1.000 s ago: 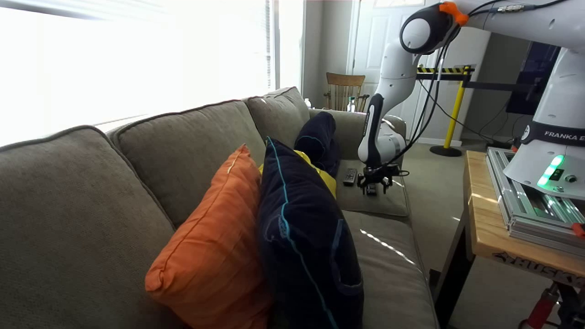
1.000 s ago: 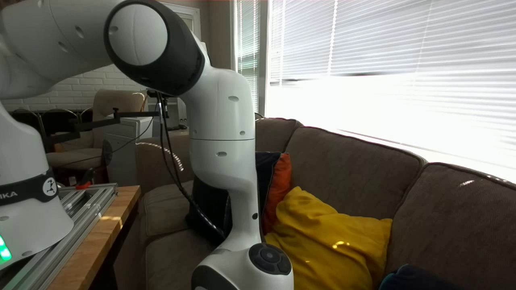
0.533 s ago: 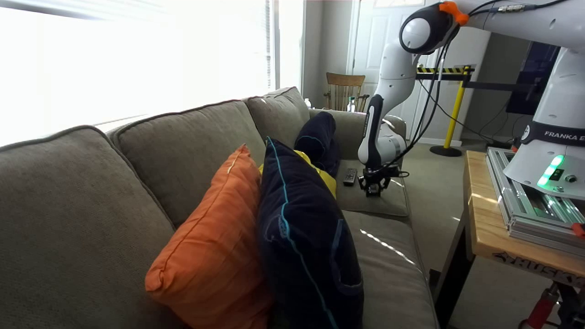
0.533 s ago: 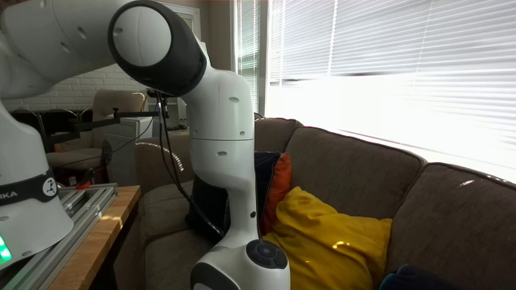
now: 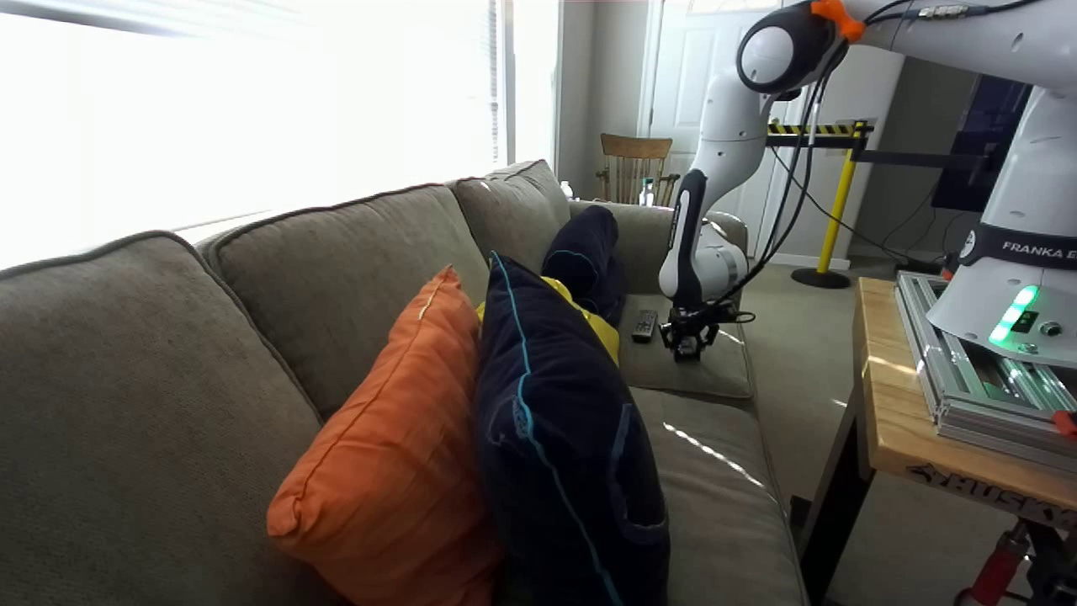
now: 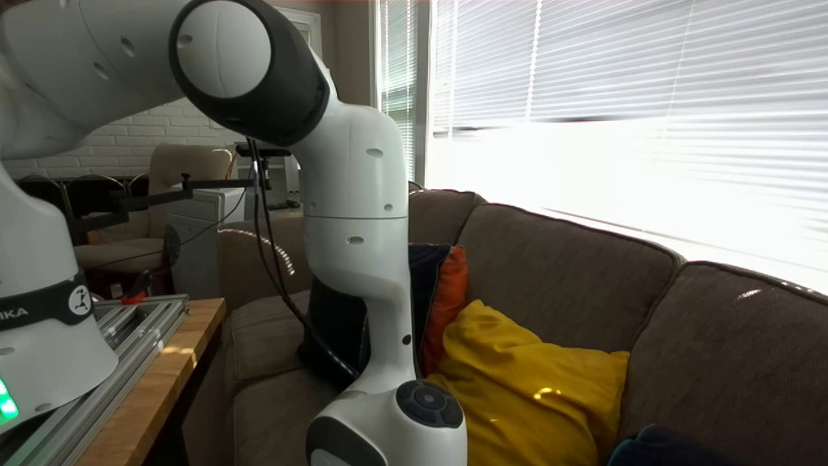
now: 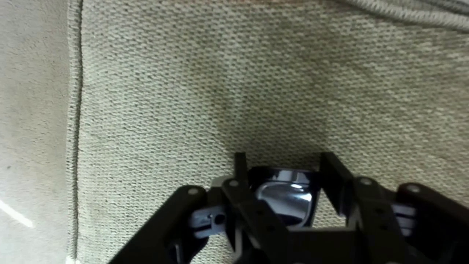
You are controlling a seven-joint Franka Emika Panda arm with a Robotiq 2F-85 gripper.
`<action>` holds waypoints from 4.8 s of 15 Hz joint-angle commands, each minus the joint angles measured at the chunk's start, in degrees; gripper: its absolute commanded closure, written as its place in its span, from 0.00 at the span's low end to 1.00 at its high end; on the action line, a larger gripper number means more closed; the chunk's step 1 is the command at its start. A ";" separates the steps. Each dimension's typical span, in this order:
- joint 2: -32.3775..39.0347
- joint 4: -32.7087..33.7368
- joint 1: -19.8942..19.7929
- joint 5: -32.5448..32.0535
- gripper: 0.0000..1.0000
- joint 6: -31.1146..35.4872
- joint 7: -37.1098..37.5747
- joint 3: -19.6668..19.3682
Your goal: Move the remote to the right
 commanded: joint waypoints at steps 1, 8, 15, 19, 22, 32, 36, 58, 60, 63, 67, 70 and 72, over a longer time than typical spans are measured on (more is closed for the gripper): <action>-9.43 -7.68 -3.92 -2.35 0.73 -2.73 -6.57 4.17; -24.83 -16.76 -4.62 -4.37 0.73 -20.04 -14.02 6.09; -21.76 -13.79 -3.63 -2.89 0.48 -19.66 -12.87 5.61; -21.58 -13.75 -3.62 -2.90 0.48 -19.54 -12.86 5.61; -21.58 -13.74 -3.62 -2.90 0.73 -19.53 -12.86 5.61; -22.30 0.19 -12.66 -4.18 0.73 -68.04 -15.36 8.27; -13.56 13.17 -12.50 0.68 0.73 -77.99 -14.98 4.17; 4.05 45.27 -12.21 -1.26 0.73 -84.24 -4.66 -1.48; 4.01 45.69 -11.74 -2.03 0.73 -81.40 -3.70 -2.09; 4.06 45.86 -10.99 -3.47 0.73 -75.95 -2.51 -2.69; 4.62 44.40 -8.80 -3.90 0.73 -67.41 -1.56 -4.83; 5.32 43.50 -7.62 -3.33 0.73 -63.26 -0.69 -5.72; 5.03 42.63 -7.21 -3.09 0.23 -62.99 -1.09 -5.74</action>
